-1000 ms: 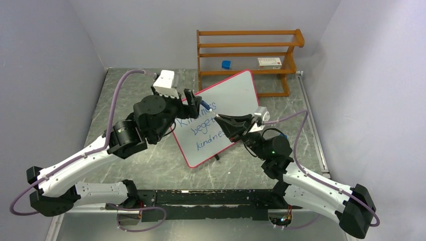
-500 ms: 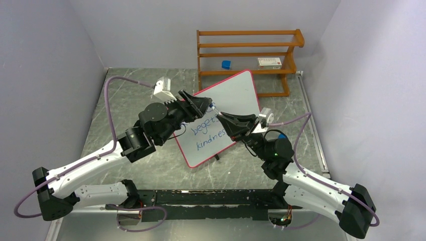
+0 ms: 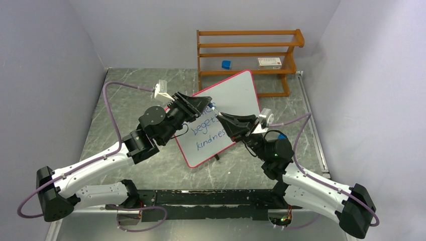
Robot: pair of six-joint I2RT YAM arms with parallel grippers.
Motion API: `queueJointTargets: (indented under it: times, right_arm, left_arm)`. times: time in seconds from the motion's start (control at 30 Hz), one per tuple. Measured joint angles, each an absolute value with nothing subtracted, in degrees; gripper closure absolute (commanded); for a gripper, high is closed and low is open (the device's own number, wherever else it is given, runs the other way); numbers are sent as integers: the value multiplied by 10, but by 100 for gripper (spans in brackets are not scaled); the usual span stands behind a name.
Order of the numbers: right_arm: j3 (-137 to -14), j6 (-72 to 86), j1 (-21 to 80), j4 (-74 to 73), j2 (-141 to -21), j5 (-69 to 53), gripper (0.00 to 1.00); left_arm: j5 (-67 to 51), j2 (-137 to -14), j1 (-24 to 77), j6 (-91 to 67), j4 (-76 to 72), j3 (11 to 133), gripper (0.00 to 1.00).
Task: Write a sentence on the whiteboard
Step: Close the whiteboard marker at the center of the board.
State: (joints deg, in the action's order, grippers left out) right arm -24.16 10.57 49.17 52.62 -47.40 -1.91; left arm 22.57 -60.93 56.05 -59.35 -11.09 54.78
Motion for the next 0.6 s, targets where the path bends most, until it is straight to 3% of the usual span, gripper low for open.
queueJointTargets:
  times: [0.17, 0.6]
  right_arm:
    - [-239, 110, 492, 526, -476, -19, 100]
    - [-233, 120, 491, 554, -494, -10, 100]
  left_arm:
    - [211, -613, 558, -613, -145, 538, 94]
    - [172, -619, 542, -671, -249, 481, 95]
